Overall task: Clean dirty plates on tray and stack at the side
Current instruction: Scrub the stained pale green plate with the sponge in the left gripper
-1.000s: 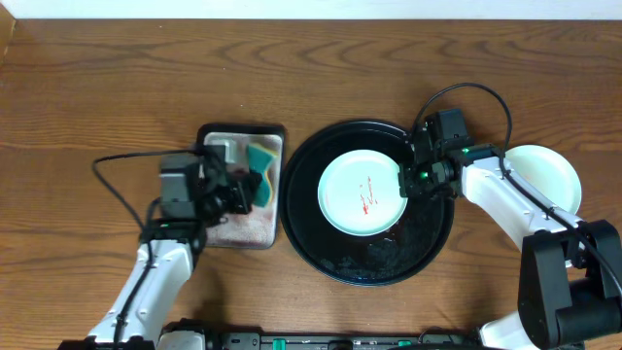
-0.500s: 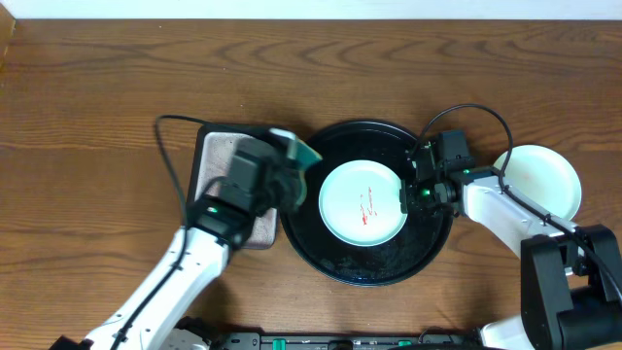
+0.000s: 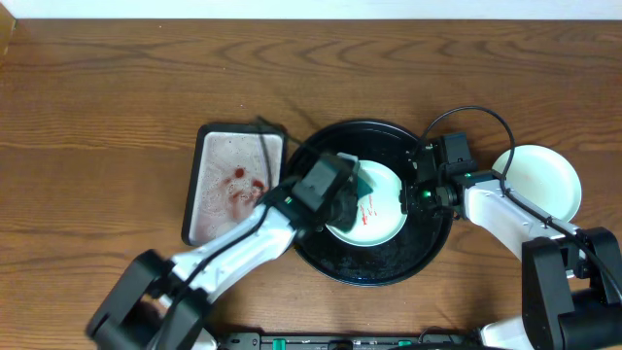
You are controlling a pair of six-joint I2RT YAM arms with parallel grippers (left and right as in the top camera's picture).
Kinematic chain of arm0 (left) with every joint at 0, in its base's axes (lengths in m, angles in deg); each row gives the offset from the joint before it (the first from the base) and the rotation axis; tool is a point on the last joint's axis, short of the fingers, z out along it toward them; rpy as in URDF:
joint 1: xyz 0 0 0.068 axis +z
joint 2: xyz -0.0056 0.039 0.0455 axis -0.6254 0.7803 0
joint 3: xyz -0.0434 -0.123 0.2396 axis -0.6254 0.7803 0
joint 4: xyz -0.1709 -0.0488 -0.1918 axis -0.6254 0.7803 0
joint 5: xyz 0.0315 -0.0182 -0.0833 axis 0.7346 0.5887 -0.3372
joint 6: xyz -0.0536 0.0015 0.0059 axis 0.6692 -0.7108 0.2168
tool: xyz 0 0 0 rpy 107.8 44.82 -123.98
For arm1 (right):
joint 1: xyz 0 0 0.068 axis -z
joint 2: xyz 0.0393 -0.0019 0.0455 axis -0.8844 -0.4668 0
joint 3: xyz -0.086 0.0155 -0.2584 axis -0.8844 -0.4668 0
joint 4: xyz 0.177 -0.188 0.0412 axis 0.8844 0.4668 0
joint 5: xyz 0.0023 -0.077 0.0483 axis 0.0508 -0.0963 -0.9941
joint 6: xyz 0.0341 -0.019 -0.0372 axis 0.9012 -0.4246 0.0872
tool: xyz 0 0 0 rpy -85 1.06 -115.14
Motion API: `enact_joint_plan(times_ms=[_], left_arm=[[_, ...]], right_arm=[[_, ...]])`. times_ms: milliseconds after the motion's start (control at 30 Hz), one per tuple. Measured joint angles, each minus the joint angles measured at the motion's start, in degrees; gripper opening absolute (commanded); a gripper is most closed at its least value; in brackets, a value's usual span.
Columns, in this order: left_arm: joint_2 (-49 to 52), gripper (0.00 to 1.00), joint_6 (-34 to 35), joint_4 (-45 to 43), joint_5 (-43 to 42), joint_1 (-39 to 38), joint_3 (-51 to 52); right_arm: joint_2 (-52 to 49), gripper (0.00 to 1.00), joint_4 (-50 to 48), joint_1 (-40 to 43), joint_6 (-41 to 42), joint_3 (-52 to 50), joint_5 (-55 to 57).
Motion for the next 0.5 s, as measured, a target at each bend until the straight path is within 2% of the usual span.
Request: enact_joint_plan(times_ms=[100,200,500], left_arm=[[3.0,0.07,0.5,4.8,-0.1,0.0,-6.7],[5.2,0.07,1.3,5.1,-0.6,0.0,-11.6],[13.1,0.07,9.2,2.3,-1.5,-1.6,-12.9]], right_arm=[[0.0,0.01,0.0,0.0,0.0,0.0,-0.1],[0.0,0.01,-0.1,0.0,0.0,0.0,-0.2],[0.0,0.01,-0.1,0.0,0.0,-0.1,-0.2]])
